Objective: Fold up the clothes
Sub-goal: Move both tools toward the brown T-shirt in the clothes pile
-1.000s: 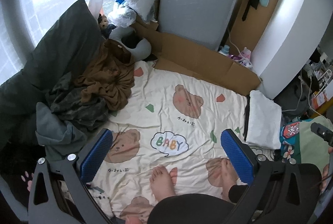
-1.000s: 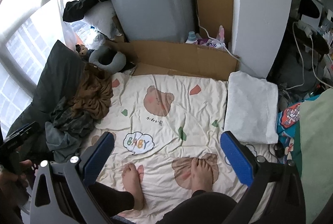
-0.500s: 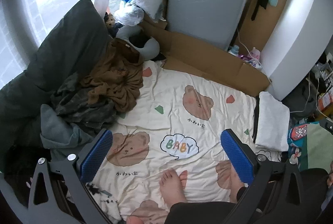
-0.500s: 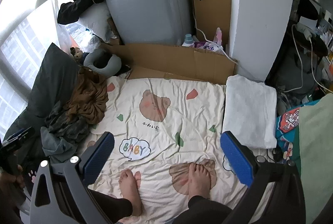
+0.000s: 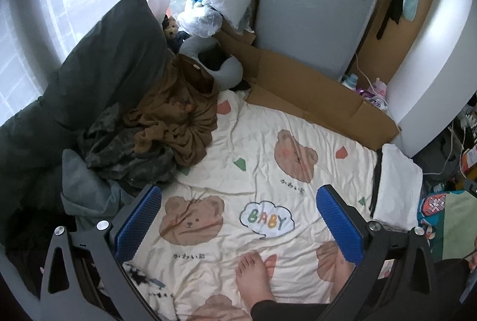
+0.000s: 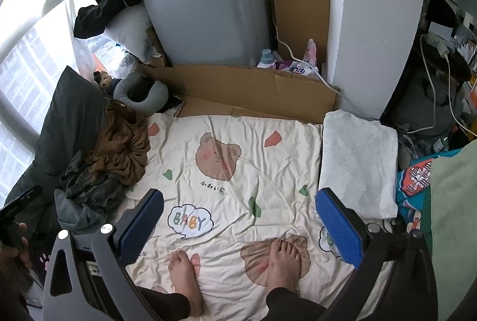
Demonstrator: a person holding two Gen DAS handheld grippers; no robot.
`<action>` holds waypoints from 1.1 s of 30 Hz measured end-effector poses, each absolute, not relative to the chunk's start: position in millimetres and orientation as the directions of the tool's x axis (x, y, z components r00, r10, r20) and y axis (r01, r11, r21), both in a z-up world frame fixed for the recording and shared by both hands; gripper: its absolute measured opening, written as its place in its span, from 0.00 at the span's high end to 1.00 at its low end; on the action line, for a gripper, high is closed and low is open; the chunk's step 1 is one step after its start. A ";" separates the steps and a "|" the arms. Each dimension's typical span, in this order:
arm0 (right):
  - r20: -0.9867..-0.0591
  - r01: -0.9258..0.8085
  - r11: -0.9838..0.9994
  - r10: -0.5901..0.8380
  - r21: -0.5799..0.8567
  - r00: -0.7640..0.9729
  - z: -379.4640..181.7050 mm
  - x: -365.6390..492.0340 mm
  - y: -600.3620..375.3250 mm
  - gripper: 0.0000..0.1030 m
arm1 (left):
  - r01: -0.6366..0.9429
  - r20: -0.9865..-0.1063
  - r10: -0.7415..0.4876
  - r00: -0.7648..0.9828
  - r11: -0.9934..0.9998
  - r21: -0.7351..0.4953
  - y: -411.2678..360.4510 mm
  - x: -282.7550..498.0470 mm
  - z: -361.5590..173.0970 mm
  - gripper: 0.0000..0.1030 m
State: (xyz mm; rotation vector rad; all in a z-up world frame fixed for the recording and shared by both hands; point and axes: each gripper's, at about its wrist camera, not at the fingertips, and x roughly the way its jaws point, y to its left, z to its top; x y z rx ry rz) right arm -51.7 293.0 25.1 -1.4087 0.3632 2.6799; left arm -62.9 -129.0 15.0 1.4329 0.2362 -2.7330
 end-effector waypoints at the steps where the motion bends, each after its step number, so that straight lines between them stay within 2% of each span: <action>1: -0.823 -0.188 -0.968 -0.029 0.164 -0.568 24.6 -53.7 292.5 0.00 | 0.116 -0.817 0.029 -0.575 -0.986 -0.117 -131.6 -64.3 15.1 0.00; 20: -0.826 -0.152 -0.976 -0.043 0.154 -0.562 13.3 -101.0 287.2 0.00 | 0.145 -0.812 0.030 -0.583 -0.979 -0.141 -165.4 -95.2 -8.4 0.00; 33: -0.862 -0.171 -0.976 -0.032 0.136 -0.506 -17.4 -137.4 306.9 0.00 | 0.217 -0.808 0.005 -0.589 -0.962 -0.164 -201.0 -117.2 -31.5 0.00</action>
